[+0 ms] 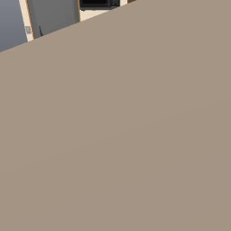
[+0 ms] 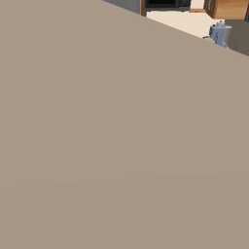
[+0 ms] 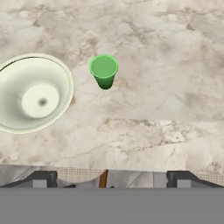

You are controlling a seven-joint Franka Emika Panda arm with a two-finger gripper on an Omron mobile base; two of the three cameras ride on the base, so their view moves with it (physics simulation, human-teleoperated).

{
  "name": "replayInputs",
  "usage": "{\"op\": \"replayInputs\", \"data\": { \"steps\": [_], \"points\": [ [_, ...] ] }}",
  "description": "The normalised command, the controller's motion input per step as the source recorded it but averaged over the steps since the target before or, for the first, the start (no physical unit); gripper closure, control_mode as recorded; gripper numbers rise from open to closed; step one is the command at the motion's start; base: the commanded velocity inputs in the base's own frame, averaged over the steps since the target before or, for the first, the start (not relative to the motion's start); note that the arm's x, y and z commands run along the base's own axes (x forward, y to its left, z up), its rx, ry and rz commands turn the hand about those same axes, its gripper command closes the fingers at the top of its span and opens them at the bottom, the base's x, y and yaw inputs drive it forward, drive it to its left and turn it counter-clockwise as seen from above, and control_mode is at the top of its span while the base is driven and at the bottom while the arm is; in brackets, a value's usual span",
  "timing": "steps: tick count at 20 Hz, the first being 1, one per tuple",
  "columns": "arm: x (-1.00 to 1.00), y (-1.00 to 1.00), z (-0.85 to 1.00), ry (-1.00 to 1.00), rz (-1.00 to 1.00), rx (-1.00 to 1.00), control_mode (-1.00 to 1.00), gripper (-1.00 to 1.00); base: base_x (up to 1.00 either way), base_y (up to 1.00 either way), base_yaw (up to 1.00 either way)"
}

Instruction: Place the cup inside the bowl on the dining table and move the bowl to any counter.

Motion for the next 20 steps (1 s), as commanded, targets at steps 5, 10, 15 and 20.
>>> {"op": "replayInputs", "data": {
  "steps": [5, 10, 15, 20],
  "points": [
    [0.37, 0.06, -0.11, 0.01, 0.00, 0.00, -1.00, -1.00, 0.00, 0.00, 0.00],
    [0.13, 0.24, -0.21, 0.00, 0.00, 0.00, -1.00, -1.00, 0.00, 0.00, 0.00],
    [0.32, 0.21, -0.22, 0.00, 0.00, 0.00, -1.00, -1.00, 0.00, 0.00, 0.00],
    [0.50, 0.03, -0.18, 0.00, 0.00, 0.00, -1.00, -1.00, 0.00, 0.00, 0.00]
  ]
}}
